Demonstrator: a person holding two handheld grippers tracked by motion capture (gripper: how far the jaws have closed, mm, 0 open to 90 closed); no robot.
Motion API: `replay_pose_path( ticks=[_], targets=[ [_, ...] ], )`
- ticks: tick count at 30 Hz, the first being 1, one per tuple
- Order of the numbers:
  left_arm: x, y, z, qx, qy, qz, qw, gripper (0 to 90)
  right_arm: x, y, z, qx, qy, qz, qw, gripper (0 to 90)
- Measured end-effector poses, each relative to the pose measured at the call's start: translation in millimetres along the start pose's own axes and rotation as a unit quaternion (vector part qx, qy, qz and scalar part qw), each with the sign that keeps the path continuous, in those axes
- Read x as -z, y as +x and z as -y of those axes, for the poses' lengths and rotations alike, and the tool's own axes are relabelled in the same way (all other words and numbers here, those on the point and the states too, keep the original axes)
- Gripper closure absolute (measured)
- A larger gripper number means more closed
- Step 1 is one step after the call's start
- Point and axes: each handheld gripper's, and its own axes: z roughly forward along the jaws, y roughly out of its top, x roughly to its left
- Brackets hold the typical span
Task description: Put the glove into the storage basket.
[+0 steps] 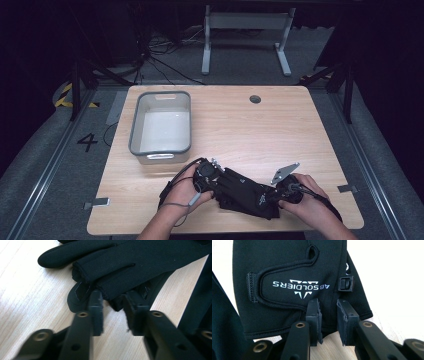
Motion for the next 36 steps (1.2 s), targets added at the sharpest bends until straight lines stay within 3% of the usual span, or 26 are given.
replay_pose_path(
  ticks=[5,14,18,25,36],
  targets=[
    [0.0,-3.3,-1.3,-0.014,0.006,-0.014,0.9998,87.2,0.3,0.5,-1.0,0.002,0.003,0.002,1.0000,79.7],
    [8.5,-8.7,-0.8,-0.031,-0.005,-0.033,0.9990,88.8,4.5,2.5,-2.1,0.004,-0.010,0.017,0.9998,87.0],
    [16.5,-12.6,-0.9,-0.043,-0.014,-0.048,0.9978,88.8,17.8,2.8,-5.1,0.012,-0.030,0.030,0.9990,87.2],
    [33.7,-26.2,-0.9,-0.056,-0.031,-0.052,0.9966,88.9,40.7,0.3,-10.2,0.024,-0.063,0.060,0.9960,87.3],
    [35.5,-45.8,-2.4,-0.083,-0.010,-0.045,0.9955,88.8,45.3,-7.3,-16.5,0.046,-0.067,0.085,0.9931,87.3]
  ],
)
